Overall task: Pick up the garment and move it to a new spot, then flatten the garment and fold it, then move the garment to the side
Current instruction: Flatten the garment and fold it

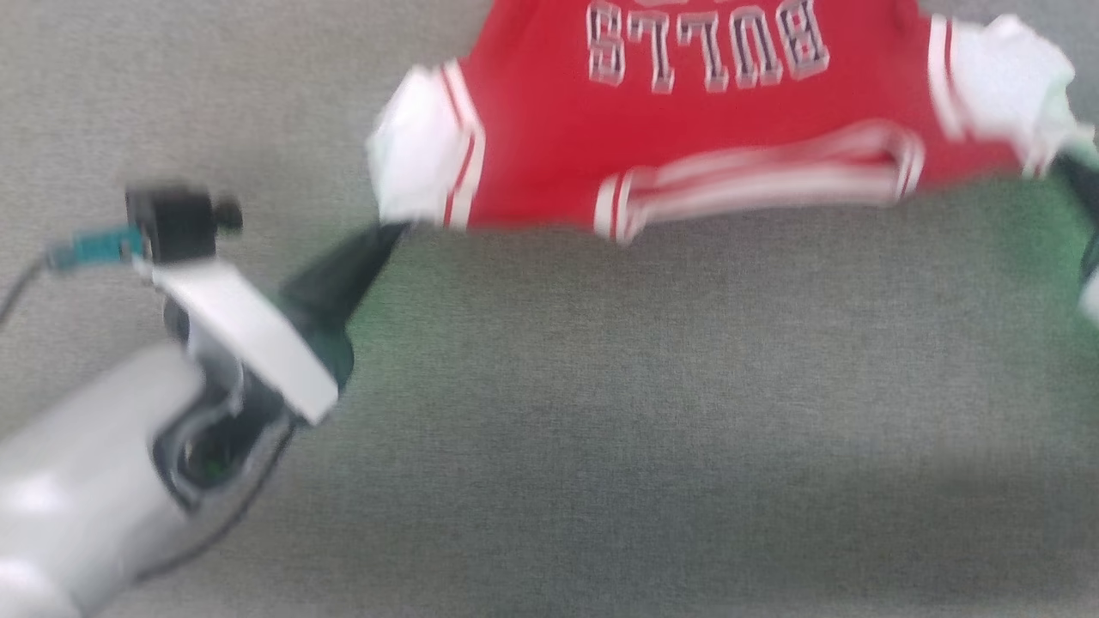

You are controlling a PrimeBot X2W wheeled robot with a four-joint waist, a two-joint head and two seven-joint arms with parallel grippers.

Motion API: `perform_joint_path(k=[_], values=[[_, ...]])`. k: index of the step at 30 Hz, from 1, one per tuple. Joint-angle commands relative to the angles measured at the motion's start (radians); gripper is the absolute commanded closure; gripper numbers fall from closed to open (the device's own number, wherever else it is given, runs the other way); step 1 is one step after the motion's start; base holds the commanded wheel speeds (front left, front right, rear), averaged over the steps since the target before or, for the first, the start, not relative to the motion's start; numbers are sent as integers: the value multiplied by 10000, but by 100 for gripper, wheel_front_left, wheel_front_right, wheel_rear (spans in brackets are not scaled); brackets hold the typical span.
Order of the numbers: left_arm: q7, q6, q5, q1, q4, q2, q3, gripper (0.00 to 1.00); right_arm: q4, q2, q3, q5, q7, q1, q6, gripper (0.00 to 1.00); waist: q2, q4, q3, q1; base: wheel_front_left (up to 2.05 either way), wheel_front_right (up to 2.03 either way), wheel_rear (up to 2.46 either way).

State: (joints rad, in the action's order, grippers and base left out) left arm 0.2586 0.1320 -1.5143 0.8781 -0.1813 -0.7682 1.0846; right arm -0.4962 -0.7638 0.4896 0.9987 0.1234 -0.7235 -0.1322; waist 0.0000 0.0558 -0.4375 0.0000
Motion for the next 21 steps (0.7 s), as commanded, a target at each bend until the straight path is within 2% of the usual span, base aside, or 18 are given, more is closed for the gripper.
perform_joint_path(k=[1,7,11,16,21], values=[[86,-31,108,-230,72,-105,-156,100,129,-150,-76,94,90,330,27,100,0,65,130,0,0,0,0],[76,-31,1231,-2350,618,-413,-946,100,1726,-456,-861,806,743,3287,27,100,0,97,613,0,0,0,0],[78,-31,1671,-3589,965,-705,-1566,100,2696,-495,-1571,665,980,4945,27,100,0,33,876,0,0,0,0],[79,-33,1911,-5130,1629,-1209,-2222,100,3885,-211,-2609,242,1536,6767,33,100,0,-172,985,0,0,0,0],[79,-33,1867,-6798,2493,-1695,-2894,100,5299,304,-3606,-374,2548,8507,33,100,0,-378,1050,0,0,0,0]])
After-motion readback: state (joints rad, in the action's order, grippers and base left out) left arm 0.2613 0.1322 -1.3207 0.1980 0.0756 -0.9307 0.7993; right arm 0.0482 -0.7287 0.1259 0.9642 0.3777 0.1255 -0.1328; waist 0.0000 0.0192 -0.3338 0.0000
